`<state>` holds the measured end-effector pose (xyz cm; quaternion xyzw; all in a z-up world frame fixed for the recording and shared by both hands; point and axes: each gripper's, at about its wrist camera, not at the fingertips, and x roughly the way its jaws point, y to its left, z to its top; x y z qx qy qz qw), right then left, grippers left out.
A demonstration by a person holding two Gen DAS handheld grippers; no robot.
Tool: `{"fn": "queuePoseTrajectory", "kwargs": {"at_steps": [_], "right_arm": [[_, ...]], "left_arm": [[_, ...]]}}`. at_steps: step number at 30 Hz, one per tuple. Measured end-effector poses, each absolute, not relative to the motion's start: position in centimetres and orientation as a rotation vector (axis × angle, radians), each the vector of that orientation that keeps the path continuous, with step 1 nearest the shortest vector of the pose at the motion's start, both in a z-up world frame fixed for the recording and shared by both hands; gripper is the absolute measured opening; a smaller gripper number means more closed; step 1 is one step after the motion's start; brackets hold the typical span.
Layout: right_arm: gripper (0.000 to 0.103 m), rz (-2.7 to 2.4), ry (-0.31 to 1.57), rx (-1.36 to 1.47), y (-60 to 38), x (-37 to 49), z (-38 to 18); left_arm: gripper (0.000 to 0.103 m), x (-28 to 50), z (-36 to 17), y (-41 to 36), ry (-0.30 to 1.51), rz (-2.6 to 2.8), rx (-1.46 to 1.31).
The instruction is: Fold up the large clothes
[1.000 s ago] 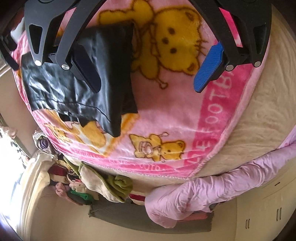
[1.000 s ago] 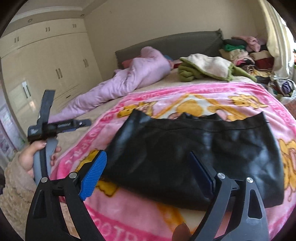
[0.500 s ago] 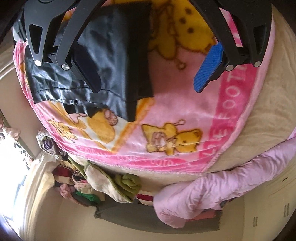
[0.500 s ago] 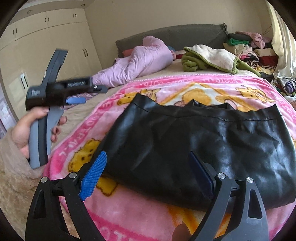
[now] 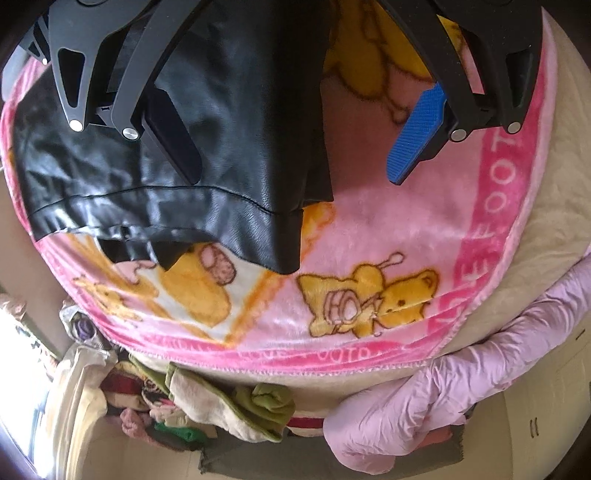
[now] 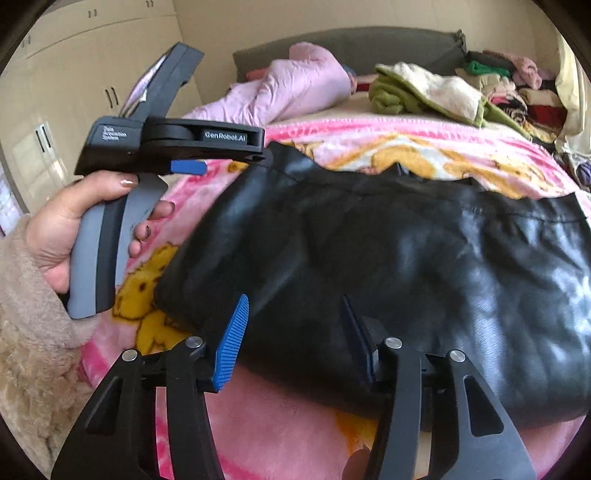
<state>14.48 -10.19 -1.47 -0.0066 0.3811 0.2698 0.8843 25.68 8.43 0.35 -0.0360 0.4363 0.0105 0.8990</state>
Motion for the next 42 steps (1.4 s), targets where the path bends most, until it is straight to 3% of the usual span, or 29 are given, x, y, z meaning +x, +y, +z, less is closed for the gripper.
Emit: {"fn": "queuePoseTrajectory", "kwargs": {"at_steps": [18, 19, 20, 24, 28, 34, 38, 42], "right_arm": [[0.05, 0.562, 0.823, -0.124, -9.1, 15.5, -5.3], [0.048, 0.582, 0.835, -0.117, -9.4, 15.8, -4.8], [0.038, 0.599, 0.837, -0.089, -10.2, 16.3, -3.7], [0.036, 0.486, 0.735, -0.041, -14.0, 19.8, 0.8], [0.027, 0.364, 0.817, 0.001, -16.6, 25.7, 0.8], [0.026, 0.327, 0.995, -0.019, -16.5, 29.2, -4.1], [0.026, 0.302, 0.978, -0.081, -15.4, 28.6, -4.8], [0.022, 0.358, 0.877, -0.007, -17.1, 25.7, -1.5]], "left_arm": [[0.095, 28.3, -5.6, 9.0, 1.005, 0.001, -0.047], [0.095, 28.5, -5.9, 9.2, 1.009, -0.008, -0.054], [0.095, 28.5, -6.0, 9.3, 1.008, -0.014, -0.059], [0.095, 28.0, -5.1, 9.7, 1.0, -0.037, -0.081], [0.095, 27.5, -4.6, 10.3, 0.995, -0.065, -0.101], [0.095, 27.0, -5.0, 11.6, 0.992, -0.096, -0.142], [0.095, 27.6, -6.0, 11.6, 1.018, -0.098, -0.156], [0.095, 27.1, -5.4, 11.9, 1.016, -0.106, -0.159]]}}
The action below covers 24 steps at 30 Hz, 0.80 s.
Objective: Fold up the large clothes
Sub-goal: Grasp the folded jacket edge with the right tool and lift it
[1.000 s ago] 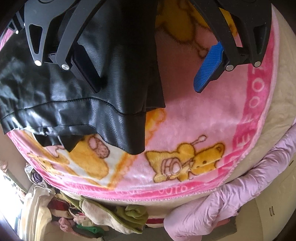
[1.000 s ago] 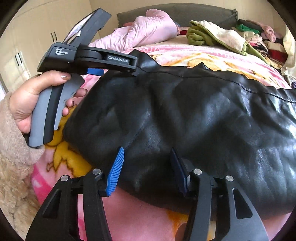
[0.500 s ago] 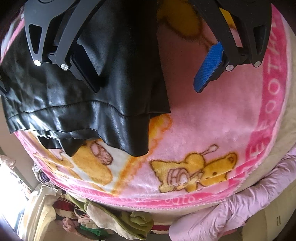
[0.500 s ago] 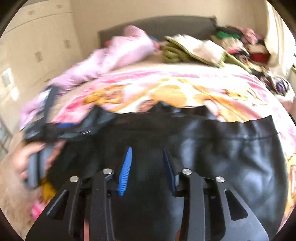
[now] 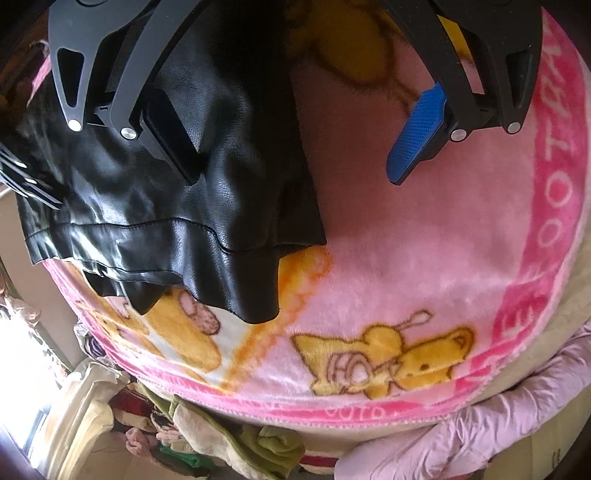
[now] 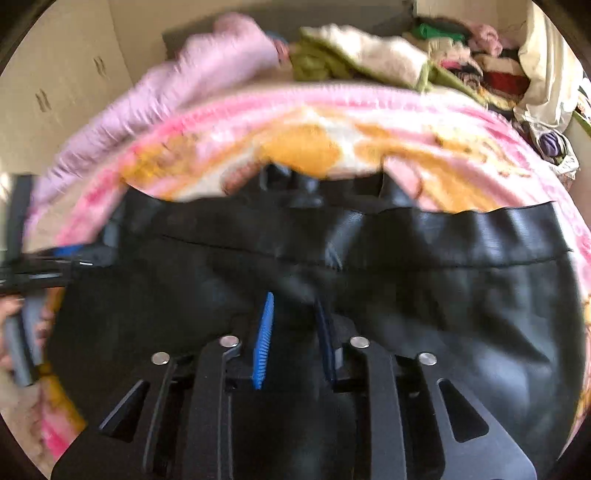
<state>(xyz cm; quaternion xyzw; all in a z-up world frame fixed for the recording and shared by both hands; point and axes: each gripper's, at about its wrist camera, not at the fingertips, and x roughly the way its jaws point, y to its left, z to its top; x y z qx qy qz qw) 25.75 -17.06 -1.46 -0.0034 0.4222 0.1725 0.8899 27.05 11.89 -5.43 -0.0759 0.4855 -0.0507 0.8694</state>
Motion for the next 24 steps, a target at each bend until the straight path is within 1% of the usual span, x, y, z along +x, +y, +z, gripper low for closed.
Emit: {"fn": "queuePoseTrajectory", "kwargs": {"at_steps": [4, 8, 11, 13, 15, 16, 17, 18, 19, 24], "right_arm": [[0.022, 0.478, 0.832, -0.001, -17.6, 19.9, 0.5], [0.022, 0.522, 0.9, -0.036, -16.5, 16.8, -1.8], [0.023, 0.479, 0.922, -0.052, -15.9, 16.9, -4.3], [0.023, 0.459, 0.933, -0.022, -15.8, 17.2, -4.5], [0.029, 0.452, 0.852, -0.066, -14.8, 16.0, -2.7], [0.043, 0.482, 0.801, -0.106, -13.8, 14.9, -1.9], [0.067, 0.511, 0.784, -0.129, -12.8, 14.2, -1.5], [0.078, 0.534, 0.768, -0.155, -11.7, 13.6, -1.4], [0.085, 0.547, 0.748, -0.191, -10.5, 12.9, -1.4], [0.086, 0.526, 0.661, -0.495, -3.2, 10.5, -3.9]], "left_arm": [[0.095, 26.2, -5.1, 12.2, 1.012, -0.115, -0.131], [0.095, 25.7, -5.9, 12.4, 1.023, -0.131, -0.157], [0.095, 25.8, -6.4, 12.7, 1.032, -0.143, -0.197], [0.095, 25.9, -6.5, 12.8, 1.04, -0.146, -0.215], [0.095, 26.0, -6.1, 13.1, 1.042, -0.151, -0.235], [0.095, 26.1, -5.8, 13.3, 1.041, -0.158, -0.245], [0.095, 26.1, -5.6, 13.3, 1.043, -0.162, -0.249], [0.095, 26.2, -5.5, 13.4, 1.046, -0.166, -0.253], [0.095, 26.4, -5.5, 13.3, 1.052, -0.163, -0.249], [0.095, 27.2, -5.9, 13.0, 1.085, -0.162, -0.24]]}}
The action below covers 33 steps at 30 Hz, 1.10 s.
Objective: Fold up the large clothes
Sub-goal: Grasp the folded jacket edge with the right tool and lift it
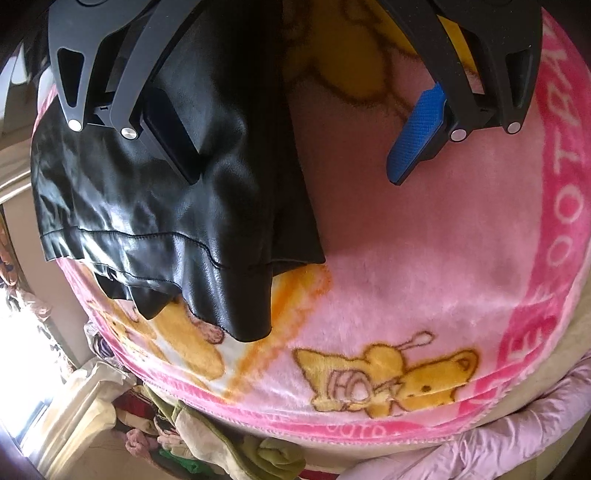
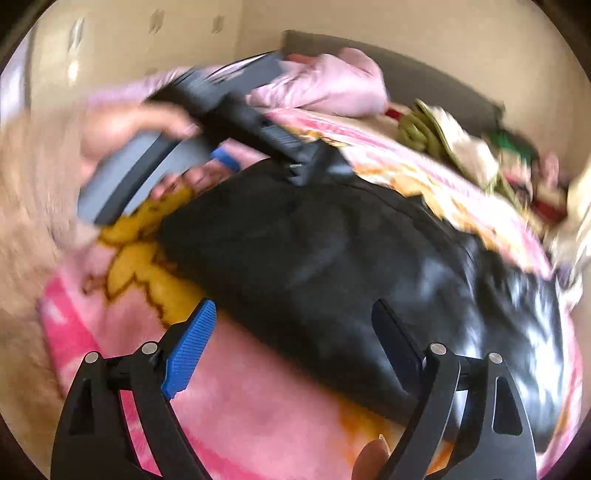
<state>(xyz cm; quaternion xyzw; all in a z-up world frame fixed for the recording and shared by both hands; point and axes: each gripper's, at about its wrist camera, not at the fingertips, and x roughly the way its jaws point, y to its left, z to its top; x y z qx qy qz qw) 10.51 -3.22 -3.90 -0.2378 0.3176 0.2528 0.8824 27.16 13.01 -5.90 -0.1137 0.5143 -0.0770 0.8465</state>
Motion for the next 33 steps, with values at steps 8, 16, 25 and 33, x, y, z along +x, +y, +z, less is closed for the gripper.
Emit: {"fn": "queuePoseTrajectory", "kwargs": {"at_steps": [8, 16, 25, 33], "right_arm": [[0.094, 0.412, 0.586, -0.765, 2.2, 11.6, -8.3], [0.05, 0.409, 0.449, -0.781, 2.7, 11.7, -7.6], [0.023, 0.398, 0.322, -0.512, -2.3, 10.4, -1.6], [0.02, 0.39, 0.251, -0.334, -8.0, 9.7, 2.9]], "left_arm": [[0.095, 27.6, -5.5, 12.8, 1.089, -0.166, -0.2], [0.095, 28.1, -4.4, 12.2, 1.066, -0.135, -0.146], [0.094, 25.9, 0.6, 11.4, 0.99, -0.165, -0.233], [0.093, 25.0, 5.1, 6.8, 0.944, -0.252, -0.347]]}}
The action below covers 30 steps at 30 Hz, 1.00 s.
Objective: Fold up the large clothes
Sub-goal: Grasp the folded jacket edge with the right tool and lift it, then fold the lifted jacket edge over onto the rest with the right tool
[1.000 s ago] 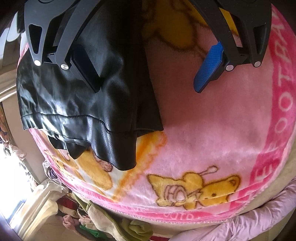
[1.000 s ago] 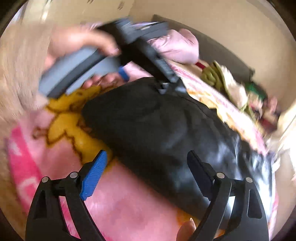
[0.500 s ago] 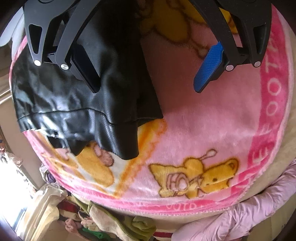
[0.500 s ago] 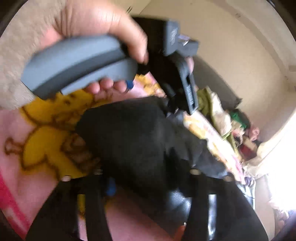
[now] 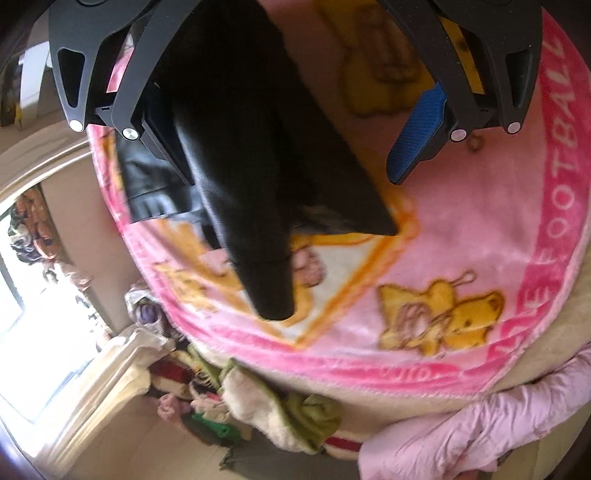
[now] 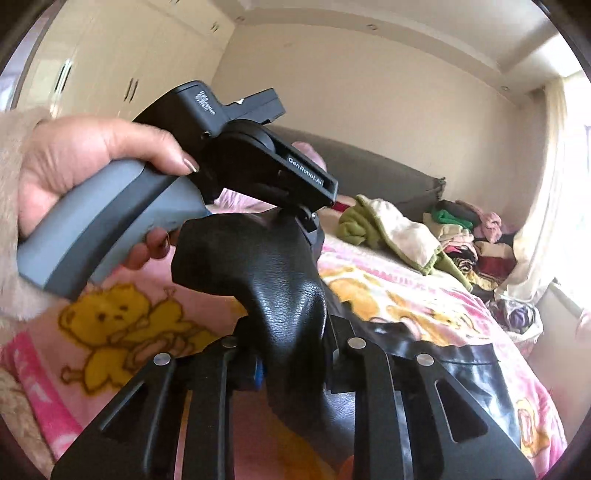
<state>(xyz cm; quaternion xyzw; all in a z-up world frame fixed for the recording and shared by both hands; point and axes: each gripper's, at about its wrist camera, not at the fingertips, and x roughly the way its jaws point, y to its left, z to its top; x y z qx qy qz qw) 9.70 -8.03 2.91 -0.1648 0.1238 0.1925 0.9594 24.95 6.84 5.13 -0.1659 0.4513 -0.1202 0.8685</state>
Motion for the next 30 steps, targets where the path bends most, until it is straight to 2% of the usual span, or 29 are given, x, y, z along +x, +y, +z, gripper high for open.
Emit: {"fn": "queuePoseTrajectory", "kwargs": {"at_steps": [6, 18, 30], "right_arm": [[0.019, 0.391, 0.247, -0.196, -12.5, 9.8, 5.4], [0.019, 0.352, 0.269, 0.089, -23.1, 10.5, 7.7], [0.019, 0.282, 0.356, 0.318, -32.1, 9.5, 5.3]], "left_arm": [[0.094, 23.6, 8.9, 1.5, 0.838, -0.249, -0.283], [0.094, 23.1, 12.6, -8.7, 0.691, -0.329, -0.217], [0.094, 24.9, 10.0, -17.3, 0.771, -0.459, -0.228]]}}
